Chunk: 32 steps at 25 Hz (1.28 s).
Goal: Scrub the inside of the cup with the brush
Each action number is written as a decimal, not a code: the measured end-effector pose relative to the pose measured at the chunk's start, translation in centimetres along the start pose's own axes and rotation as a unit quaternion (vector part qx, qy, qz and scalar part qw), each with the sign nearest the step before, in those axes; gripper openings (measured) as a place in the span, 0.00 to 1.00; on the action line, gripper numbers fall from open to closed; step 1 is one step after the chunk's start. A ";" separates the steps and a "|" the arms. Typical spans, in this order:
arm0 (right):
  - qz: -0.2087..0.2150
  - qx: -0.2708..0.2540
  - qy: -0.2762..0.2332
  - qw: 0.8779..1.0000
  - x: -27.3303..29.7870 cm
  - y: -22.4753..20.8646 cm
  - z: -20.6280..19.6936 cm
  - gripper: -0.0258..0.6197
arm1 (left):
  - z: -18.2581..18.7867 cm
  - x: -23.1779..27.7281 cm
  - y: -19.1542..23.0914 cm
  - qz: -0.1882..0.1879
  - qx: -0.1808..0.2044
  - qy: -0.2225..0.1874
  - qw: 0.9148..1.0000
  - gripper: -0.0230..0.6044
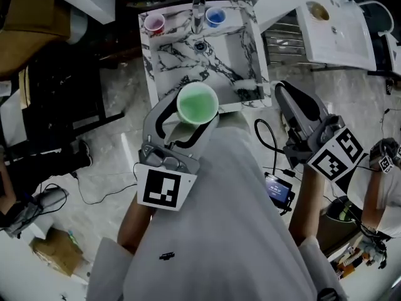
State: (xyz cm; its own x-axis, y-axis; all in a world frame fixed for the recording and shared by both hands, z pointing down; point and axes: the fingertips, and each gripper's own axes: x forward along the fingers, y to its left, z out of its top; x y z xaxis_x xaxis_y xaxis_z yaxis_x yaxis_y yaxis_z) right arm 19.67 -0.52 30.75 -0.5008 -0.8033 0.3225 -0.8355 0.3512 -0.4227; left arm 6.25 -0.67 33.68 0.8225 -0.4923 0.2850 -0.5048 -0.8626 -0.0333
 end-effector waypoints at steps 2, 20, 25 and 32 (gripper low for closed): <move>-0.021 0.003 0.004 1.000 -0.2 -0.7 -0.8 0.08 | 0.2 0.1 0.3 0.004 -0.015 -0.004 1.000 0.52; -0.064 -0.019 0.063 0.996 0.7 -1.9 -5.8 0.08 | -0.1 0.0 -0.1 0.019 -0.063 -0.017 0.998 0.52; -0.061 -0.025 0.071 0.995 0.7 -1.5 -6.4 0.08 | -0.3 0.0 -0.9 0.010 -0.052 -0.014 0.998 0.52; -0.060 -0.026 0.079 0.995 0.0 -0.7 -6.6 0.08 | -0.2 -0.5 -1.9 -0.005 -0.034 -0.005 0.999 0.52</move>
